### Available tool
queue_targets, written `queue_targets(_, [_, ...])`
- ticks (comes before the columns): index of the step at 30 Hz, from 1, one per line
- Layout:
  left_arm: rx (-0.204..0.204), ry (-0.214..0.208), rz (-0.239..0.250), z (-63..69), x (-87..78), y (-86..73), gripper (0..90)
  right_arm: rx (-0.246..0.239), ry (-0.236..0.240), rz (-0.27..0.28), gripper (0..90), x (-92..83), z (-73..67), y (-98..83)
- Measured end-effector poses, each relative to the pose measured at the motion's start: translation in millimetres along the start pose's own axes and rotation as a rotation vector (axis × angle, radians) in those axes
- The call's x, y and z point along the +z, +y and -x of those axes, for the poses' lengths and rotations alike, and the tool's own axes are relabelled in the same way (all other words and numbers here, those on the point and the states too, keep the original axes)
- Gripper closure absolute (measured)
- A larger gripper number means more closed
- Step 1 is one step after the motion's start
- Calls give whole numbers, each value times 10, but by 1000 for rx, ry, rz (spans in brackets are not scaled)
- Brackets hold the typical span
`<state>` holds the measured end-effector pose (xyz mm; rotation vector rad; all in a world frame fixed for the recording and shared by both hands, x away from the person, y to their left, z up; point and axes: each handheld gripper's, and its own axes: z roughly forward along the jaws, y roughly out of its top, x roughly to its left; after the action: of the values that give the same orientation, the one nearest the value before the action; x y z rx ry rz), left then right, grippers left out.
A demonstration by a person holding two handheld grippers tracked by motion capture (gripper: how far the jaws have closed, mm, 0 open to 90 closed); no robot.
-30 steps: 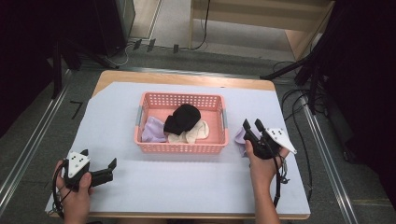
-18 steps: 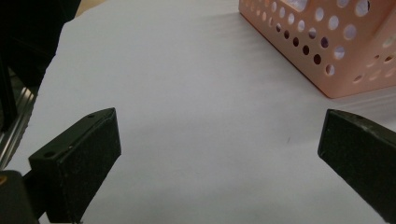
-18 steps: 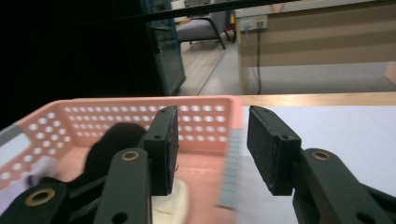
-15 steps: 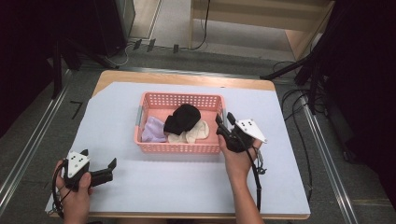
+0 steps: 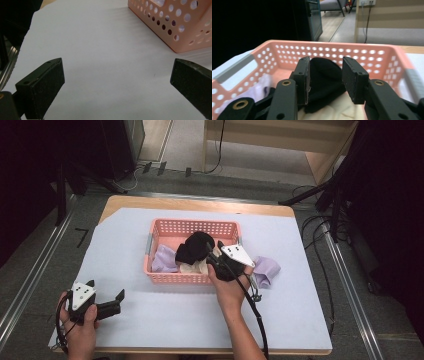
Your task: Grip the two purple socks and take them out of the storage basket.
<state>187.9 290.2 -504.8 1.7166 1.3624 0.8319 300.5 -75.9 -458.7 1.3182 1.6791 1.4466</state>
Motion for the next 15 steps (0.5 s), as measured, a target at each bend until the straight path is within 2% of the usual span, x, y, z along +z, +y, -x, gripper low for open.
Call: queue_targets(15, [-2,-3,2,-4,4,0,2,-29,95,-99,594,226,-478,-50])
